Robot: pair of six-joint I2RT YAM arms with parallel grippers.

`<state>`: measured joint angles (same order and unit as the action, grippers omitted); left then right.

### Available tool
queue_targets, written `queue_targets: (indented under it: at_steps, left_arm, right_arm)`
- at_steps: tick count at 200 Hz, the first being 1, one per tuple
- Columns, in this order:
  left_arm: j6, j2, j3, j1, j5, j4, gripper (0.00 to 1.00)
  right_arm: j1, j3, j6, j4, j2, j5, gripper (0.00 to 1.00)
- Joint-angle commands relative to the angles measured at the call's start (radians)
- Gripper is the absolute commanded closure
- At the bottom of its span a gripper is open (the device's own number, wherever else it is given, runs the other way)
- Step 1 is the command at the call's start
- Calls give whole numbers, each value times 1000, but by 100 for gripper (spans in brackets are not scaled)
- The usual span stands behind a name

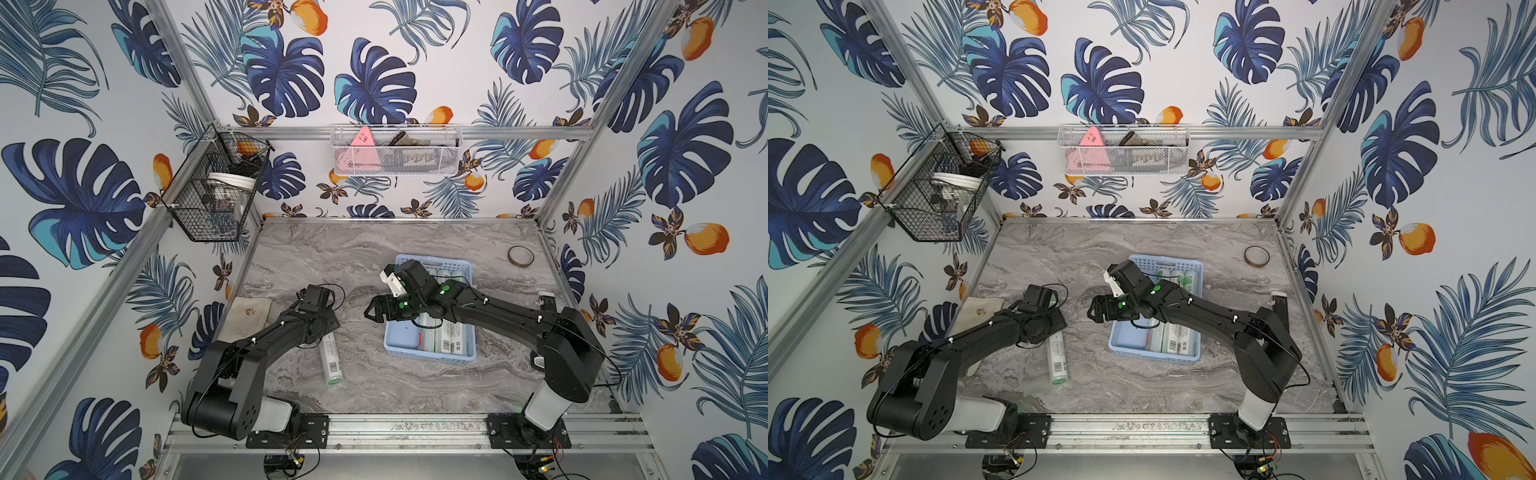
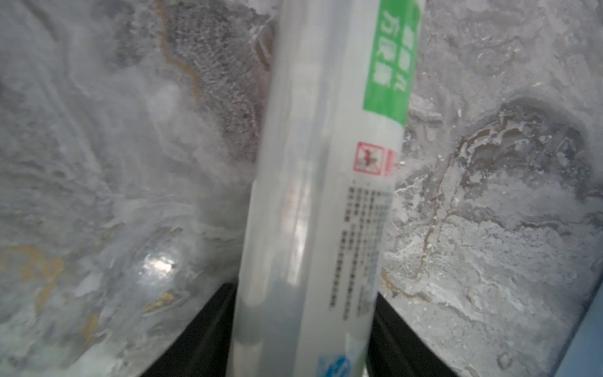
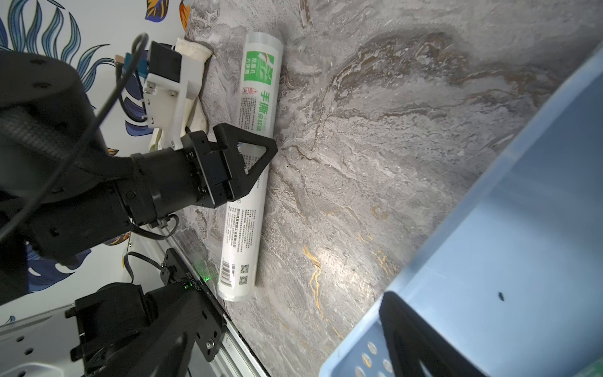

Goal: Put the plastic wrap into the basket
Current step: Pick up the plastic wrap from the center of the board.

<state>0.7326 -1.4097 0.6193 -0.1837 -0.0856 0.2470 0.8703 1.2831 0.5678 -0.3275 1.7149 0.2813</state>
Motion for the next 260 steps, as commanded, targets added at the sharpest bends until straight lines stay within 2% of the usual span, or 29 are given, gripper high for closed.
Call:
queue_targets:
  at_steps: [1, 53, 96, 144, 200, 260]
  left_arm:
    - [-26, -18, 6, -24, -8, 23, 38]
    - [-44, -26, 24, -62, -42, 39, 53]
    - [-38, 45, 9, -75, -53, 30, 65]
    - [-23, 139, -23, -84, -16, -41, 70]
    - [-48, 253, 20, -107, 3, -23, 73]
    - [-67, 257, 138, -161, 75, -5, 76]
  right_arm:
    - [2, -2, -7, -19, -11, -20, 10]
    - [1, -26, 0, -16, -37, -69, 10]
    - [-4, -68, 12, -6, -98, -150, 9]
    - [-12, -106, 26, 4, -154, -193, 8]
    - [-17, -135, 30, 2, -201, -217, 7]
    - [-25, -171, 32, -4, -256, -253, 7]
